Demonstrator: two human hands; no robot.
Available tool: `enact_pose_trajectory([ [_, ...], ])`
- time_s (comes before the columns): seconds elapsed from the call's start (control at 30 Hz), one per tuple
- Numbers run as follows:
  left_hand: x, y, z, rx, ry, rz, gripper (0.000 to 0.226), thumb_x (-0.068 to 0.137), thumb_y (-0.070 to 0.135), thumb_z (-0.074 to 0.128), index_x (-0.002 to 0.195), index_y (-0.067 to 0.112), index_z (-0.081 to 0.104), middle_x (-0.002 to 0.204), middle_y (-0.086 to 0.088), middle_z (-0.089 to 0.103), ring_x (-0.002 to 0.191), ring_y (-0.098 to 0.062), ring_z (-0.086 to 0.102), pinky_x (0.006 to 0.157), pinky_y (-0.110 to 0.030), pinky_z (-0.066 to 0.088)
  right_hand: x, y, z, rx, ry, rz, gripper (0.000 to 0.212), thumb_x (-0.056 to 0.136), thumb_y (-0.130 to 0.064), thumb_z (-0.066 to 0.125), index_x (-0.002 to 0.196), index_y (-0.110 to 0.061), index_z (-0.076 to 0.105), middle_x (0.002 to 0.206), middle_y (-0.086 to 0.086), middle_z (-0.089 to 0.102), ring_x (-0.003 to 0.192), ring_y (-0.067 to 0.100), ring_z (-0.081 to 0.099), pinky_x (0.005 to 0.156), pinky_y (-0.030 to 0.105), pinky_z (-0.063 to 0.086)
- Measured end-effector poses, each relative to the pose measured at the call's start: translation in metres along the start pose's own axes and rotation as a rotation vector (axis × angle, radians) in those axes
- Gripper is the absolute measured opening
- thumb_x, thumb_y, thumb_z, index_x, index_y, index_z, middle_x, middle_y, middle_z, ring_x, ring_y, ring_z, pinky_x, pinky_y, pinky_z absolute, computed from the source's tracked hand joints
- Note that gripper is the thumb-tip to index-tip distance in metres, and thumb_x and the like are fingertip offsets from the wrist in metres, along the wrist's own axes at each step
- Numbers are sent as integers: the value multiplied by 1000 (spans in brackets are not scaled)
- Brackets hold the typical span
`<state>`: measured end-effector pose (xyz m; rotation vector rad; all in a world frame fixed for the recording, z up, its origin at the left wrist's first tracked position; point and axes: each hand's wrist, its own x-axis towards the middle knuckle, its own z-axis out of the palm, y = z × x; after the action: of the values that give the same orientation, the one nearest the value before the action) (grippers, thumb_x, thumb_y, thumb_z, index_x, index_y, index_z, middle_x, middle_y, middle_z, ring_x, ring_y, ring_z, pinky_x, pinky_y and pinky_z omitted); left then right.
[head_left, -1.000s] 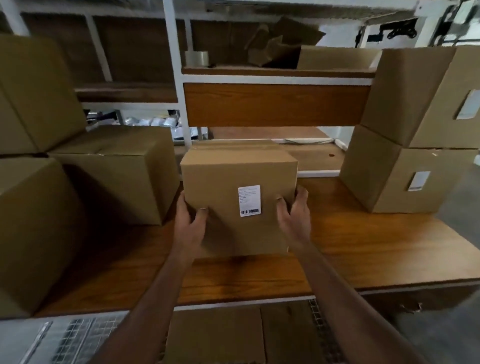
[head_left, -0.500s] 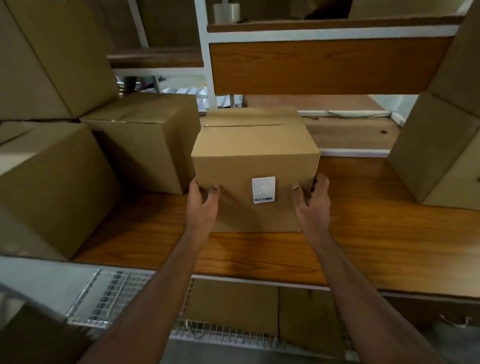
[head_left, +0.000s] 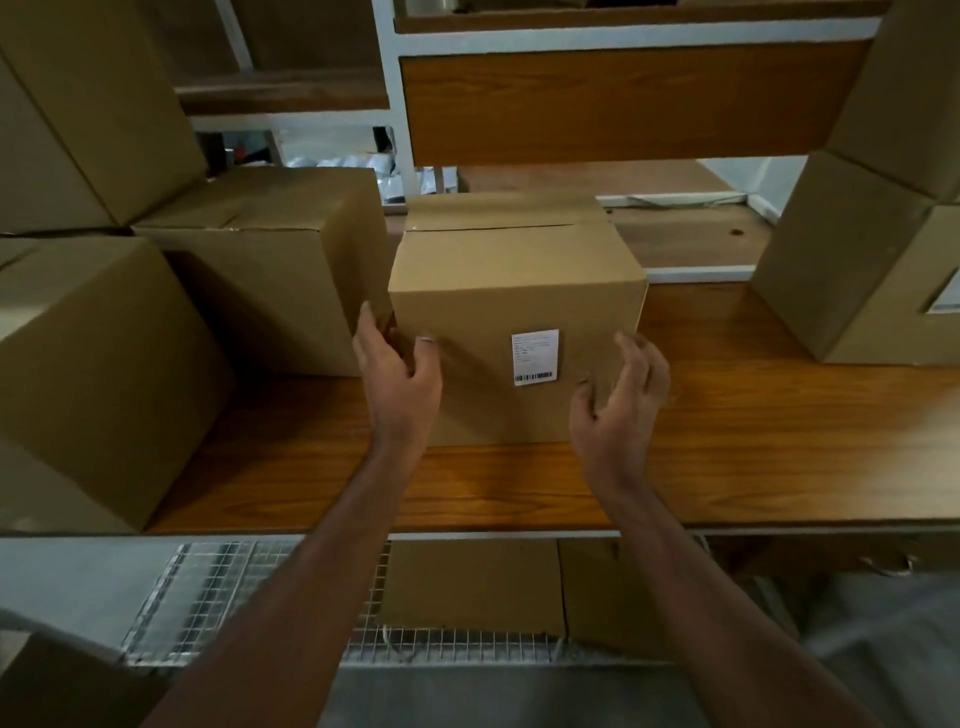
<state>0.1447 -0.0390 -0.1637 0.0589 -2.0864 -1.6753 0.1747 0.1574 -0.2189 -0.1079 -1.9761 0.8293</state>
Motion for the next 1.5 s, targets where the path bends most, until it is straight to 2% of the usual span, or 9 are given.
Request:
enact_pose_trajectory([
  [0.1,5,2,-4,70,18,109,74,99,26,59,158,13,17,156,-7,28,141,-18,36,114,-35,41,-8,-8,8,-37,-55,-138,39,93,-19,55,128,-4,56,123,19,57,118,30,51,94,38,49],
  [0.33,26,25,1,419,5,539,67,96,39,56,154,16,32,164,-17,15,152,-32,14,119,-54,27,1,-18,12,-40,-89,-119,35,94,-21,52,122,-1,61,115,17,62,110,30,56,89,41,52],
  [0.53,41,18,14,797,-203,733,56,95,51,48,145,26,47,152,-4,44,146,-29,29,121,-61,8,21,-17,15,-109,-28,-117,45,95,-20,51,133,2,56,114,21,59,109,26,50,90,29,43],
  [0.73,48,14,17,740,-180,735,52,94,49,52,140,25,54,141,0,55,135,-27,39,121,-56,11,19,-13,20,-137,-60,-111,47,95,-19,50,139,-3,53,117,19,55,110,27,49,92,27,43],
  [0.93,47,13,18,726,-172,741,51,93,47,55,140,25,54,141,0,54,135,-28,39,120,-58,13,19,-13,16,-79,-35,-140,29,91,-15,55,113,-2,70,114,16,60,109,28,55,90,33,51],
  [1.07,47,13,19,724,-158,739,52,93,48,54,140,25,53,141,0,54,134,-28,38,121,-58,13,25,-15,16,-36,-15,-65,33,91,-15,54,118,0,65,113,17,63,109,29,58,92,22,44],
  [1.2,47,12,19,716,-154,743,52,93,48,53,139,25,54,140,0,54,134,-28,39,121,-57,12,16,-15,19,-74,-61,-103,38,91,-9,61,128,-4,63,121,19,56,114,27,52,94,25,46],
  [1.37,46,12,20,731,-144,752,52,93,49,52,139,25,54,140,0,54,133,-29,41,120,-58,14,13,-15,20,-79,-53,-102,32,88,-9,64,119,-5,68,123,18,55,118,28,51,96,33,50],
  [1.5,46,11,19,733,-137,757,51,93,48,53,139,25,54,140,0,55,133,-28,41,120,-57,13,15,-16,19,-42,-41,-79,32,90,-15,62,120,-5,67,122,17,56,118,25,50,96,29,47],
])
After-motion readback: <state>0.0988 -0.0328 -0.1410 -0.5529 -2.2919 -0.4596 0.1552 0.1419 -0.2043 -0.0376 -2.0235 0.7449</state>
